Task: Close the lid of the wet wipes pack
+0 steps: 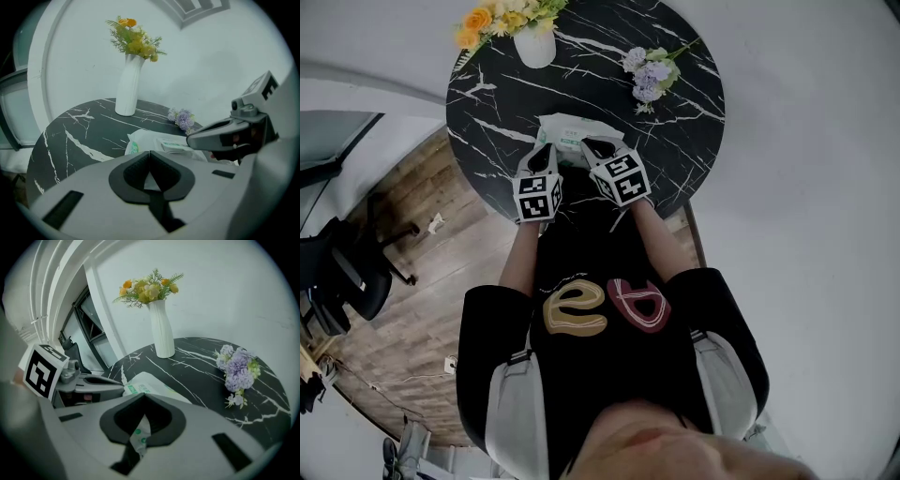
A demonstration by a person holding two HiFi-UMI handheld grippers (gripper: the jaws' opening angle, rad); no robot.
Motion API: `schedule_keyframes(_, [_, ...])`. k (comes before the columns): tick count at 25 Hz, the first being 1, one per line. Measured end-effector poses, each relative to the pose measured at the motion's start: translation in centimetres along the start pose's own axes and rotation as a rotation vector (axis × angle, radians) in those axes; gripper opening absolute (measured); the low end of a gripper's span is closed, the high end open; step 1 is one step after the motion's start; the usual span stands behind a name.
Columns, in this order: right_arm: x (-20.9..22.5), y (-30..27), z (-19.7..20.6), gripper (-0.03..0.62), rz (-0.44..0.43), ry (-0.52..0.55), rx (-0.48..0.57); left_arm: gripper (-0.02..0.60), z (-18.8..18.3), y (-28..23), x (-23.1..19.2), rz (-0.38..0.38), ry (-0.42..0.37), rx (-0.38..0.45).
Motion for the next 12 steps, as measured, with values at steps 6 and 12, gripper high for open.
schedule_keyframes(6, [-1.1, -0.8, 0.2, 0.011, -0.025, 0.007, -0.023, 0.018, 0.1, -0.1, 0.0, 0.006, -0.013, -0.009])
schedule_keyframes(12, [-1.7, -1.2, 0.4, 0.011, -0.03, 0.012, -0.04, 0.018, 0.1, -0.1, 0.0, 0.01, -0.019, -0.012])
Point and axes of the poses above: the fingertips, and each gripper's own axes: y backward along the fingers, x to its right, z out of its underside, the point moved 5 cm from there along y, backward along the fingers, and after that the axes turned 9 degrees about y, right-handed, at the moved point
